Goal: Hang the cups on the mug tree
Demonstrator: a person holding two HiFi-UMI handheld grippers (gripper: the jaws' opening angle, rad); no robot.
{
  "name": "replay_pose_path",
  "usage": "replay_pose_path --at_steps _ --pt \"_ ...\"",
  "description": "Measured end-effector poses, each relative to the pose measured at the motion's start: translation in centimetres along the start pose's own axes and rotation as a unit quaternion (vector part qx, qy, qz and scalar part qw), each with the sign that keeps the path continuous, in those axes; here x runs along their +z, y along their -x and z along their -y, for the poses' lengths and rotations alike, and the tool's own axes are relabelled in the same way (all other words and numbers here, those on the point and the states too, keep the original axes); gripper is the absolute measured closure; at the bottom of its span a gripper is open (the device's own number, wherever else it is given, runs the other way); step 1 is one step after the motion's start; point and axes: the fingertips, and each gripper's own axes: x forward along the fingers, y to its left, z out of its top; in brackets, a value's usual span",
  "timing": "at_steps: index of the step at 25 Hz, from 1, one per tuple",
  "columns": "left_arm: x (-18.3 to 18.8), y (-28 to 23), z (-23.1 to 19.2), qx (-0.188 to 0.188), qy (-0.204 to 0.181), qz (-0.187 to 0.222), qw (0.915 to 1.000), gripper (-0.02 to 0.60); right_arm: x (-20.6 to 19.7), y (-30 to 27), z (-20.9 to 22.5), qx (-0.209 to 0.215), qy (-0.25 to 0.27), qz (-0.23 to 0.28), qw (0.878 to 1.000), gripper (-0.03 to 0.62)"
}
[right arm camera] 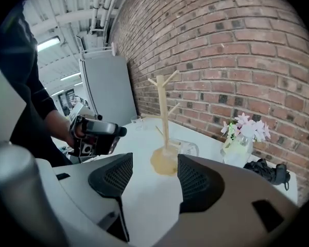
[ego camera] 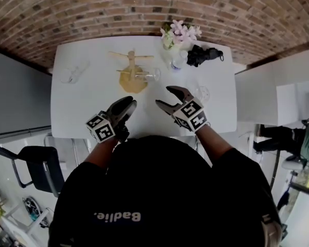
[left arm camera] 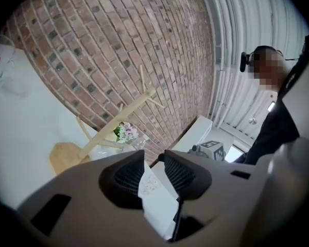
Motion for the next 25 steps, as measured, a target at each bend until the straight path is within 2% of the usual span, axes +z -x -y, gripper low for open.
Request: replay_pose_path --at_steps 6,12,18,25 --pt "1.1 1.5 3.6 -0.015 -0.048 -0.039 0.998 0.494 0.4 2.1 -2.5 -0.006 -0.039 0.033 0.999 0.373" --pt "1.9 1.1 6.6 -0.025 -0.101 -0.075 0.9917 0.54 1.5 2.7 -5.4 0.006 -0.044 0.061 0.997 0.456" --pt "3.5 0.3 9.7 -0.038 -0.135 -0.098 0.9853 0.578 2.6 3.2 -6.6 -0.001 -0.051 0.091 0.995 0.539" --pt "3.3 -0.3 11.1 -0.041 -0.167 -0.104 0.9796 0.58 4.0 4.6 -7.9 -0.01 -0.063 0.131 0.989 0.563"
